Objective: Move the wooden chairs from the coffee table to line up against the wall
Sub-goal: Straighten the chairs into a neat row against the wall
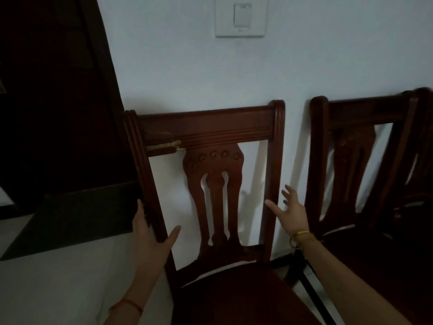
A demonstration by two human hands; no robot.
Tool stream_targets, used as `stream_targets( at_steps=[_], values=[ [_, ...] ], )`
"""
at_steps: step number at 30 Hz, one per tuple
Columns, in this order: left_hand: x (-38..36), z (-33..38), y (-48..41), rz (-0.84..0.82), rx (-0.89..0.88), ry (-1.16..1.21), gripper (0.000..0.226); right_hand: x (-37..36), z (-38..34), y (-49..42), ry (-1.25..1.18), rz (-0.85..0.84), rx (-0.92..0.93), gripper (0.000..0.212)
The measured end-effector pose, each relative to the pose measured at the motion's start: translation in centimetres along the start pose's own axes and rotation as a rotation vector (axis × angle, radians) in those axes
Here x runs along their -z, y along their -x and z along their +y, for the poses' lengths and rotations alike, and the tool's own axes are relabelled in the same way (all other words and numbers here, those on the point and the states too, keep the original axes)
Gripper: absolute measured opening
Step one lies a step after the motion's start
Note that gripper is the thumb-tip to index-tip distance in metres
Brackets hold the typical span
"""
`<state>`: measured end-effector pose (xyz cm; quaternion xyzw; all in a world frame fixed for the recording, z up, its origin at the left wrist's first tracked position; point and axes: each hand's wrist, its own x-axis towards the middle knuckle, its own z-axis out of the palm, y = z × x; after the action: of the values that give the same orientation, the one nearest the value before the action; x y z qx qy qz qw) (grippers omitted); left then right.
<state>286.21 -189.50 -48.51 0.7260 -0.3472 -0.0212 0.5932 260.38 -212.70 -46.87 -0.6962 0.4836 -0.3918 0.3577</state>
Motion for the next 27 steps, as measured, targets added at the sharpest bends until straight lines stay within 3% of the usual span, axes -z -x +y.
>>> stream_targets(
  at_steps=[3,7,11,20,27],
  values=[
    [-0.1,-2.0,-2.2,0.069,-0.073,-0.052,0.121,-3.1,1.2,-1.9,-0.013,0.012,0.000,0.087],
    [-0.7,-2.7,-3.6,-0.036,-0.097,0.077,0.116,-4.7,2.6,-2.7,-0.025,0.078,0.014,0.065],
    [-1.7,-3.2,-3.8,-0.040,-0.096,0.078,0.114,-5.1,3.3,-3.1,0.002,0.131,0.089,0.048],
    [-5.3,-1.7,-4.1,-0.091,-0.065,0.162,0.109,-1.7,5.9,-5.2,0.145,0.210,0.157,0.052],
    [-8.7,-0.7,-2.7,-0.053,-0.092,0.189,0.114,0.5,7.6,-8.0,0.199,0.193,0.086,0.058]
  ],
)
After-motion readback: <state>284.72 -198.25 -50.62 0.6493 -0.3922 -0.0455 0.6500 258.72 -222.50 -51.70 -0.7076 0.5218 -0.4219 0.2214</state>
